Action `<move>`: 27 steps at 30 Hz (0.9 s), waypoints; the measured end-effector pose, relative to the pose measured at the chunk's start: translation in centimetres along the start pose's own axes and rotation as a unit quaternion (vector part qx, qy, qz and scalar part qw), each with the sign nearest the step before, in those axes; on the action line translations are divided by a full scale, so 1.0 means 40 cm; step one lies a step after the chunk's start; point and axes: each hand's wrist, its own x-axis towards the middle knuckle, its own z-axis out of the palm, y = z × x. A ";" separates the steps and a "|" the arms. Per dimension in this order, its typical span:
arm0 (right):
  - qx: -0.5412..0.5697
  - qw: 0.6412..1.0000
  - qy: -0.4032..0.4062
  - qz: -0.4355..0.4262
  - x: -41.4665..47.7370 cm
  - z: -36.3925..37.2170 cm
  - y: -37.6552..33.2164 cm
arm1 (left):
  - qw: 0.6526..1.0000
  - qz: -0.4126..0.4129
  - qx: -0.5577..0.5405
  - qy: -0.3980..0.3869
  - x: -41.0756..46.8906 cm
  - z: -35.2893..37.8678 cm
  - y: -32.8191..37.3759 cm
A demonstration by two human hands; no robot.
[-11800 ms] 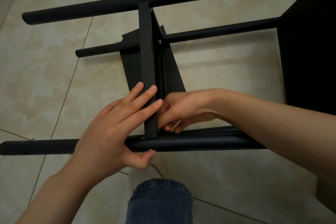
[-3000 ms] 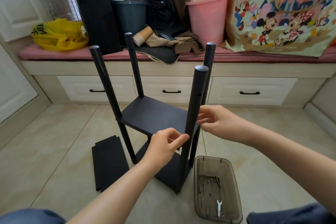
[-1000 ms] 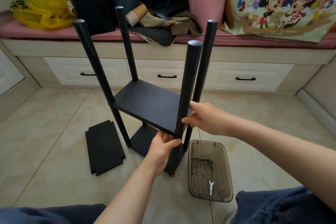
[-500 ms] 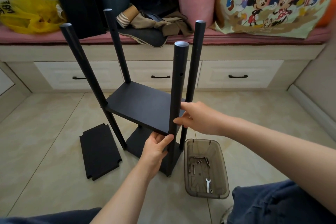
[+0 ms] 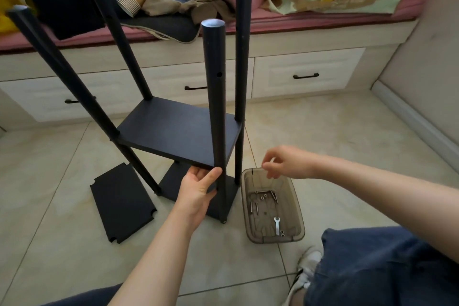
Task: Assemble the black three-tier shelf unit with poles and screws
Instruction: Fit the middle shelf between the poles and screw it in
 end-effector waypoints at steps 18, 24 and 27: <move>0.022 0.979 -0.064 0.194 0.245 0.415 0.280 | 0.999 0.008 0.029 0.016 -0.013 0.008 0.013; 0.052 0.984 -0.034 0.165 0.316 0.497 0.289 | 0.999 0.017 0.030 0.007 -0.013 0.006 0.013; 0.038 0.986 -0.032 0.157 0.327 0.527 0.306 | 1.000 0.018 0.020 0.014 -0.007 0.009 0.007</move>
